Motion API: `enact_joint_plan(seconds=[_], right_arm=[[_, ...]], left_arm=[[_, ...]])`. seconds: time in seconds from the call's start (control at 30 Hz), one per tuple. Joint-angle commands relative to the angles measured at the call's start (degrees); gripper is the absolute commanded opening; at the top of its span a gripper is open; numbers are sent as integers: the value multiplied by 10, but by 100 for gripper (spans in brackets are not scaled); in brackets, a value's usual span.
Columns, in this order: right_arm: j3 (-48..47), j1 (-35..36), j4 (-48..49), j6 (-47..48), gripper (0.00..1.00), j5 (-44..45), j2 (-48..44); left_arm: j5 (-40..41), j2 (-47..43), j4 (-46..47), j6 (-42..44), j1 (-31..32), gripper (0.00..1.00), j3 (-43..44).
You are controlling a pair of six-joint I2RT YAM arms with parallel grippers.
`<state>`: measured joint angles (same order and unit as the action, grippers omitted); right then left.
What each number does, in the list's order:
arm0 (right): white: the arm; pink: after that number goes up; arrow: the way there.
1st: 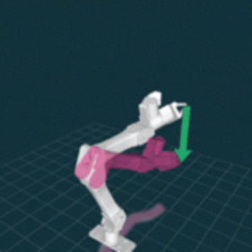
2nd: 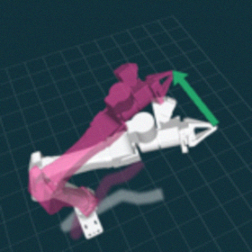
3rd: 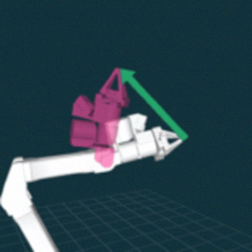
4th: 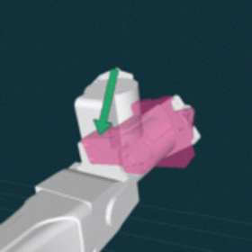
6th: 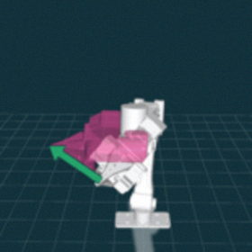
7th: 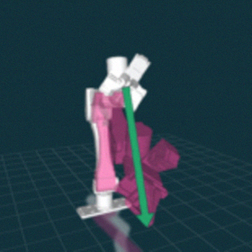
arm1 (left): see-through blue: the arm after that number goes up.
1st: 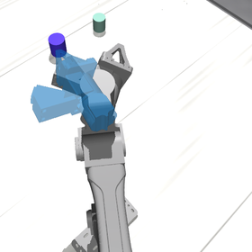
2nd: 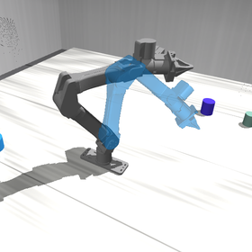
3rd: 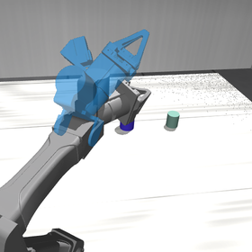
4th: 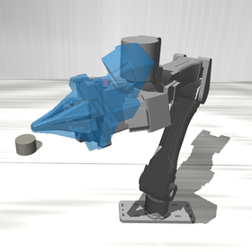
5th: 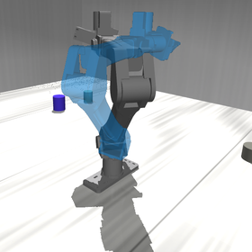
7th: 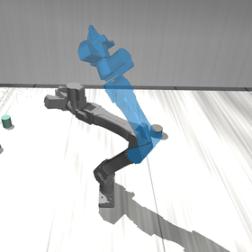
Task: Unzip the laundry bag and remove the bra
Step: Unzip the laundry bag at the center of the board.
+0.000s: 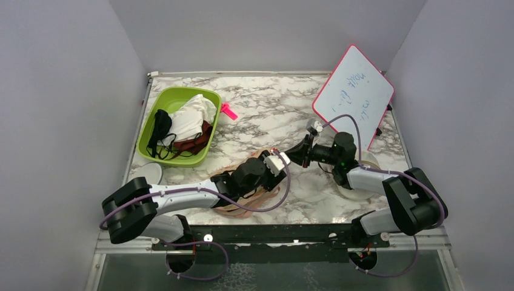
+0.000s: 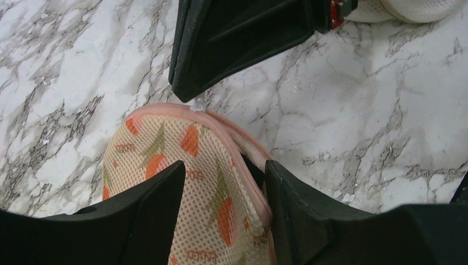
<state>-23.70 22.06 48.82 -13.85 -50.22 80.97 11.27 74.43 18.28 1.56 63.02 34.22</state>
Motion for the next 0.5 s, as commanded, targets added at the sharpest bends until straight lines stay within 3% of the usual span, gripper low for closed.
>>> enact_joint_plan(seconds=[0.0, 0.17, 0.47], right_arm=[[-3, 2, -10, -17, 1, 23, -14], [-3, 2, 1, -29, 1, 17, -10], [-7, 2, 15, -38, 1, 13, 3]], left_arm=[[36, 25, 2, -55, 1, 49, 37], [83, 62, 4, -74, 3, 49, 53], [93, 50, 4, -60, 6, 16, 53]])
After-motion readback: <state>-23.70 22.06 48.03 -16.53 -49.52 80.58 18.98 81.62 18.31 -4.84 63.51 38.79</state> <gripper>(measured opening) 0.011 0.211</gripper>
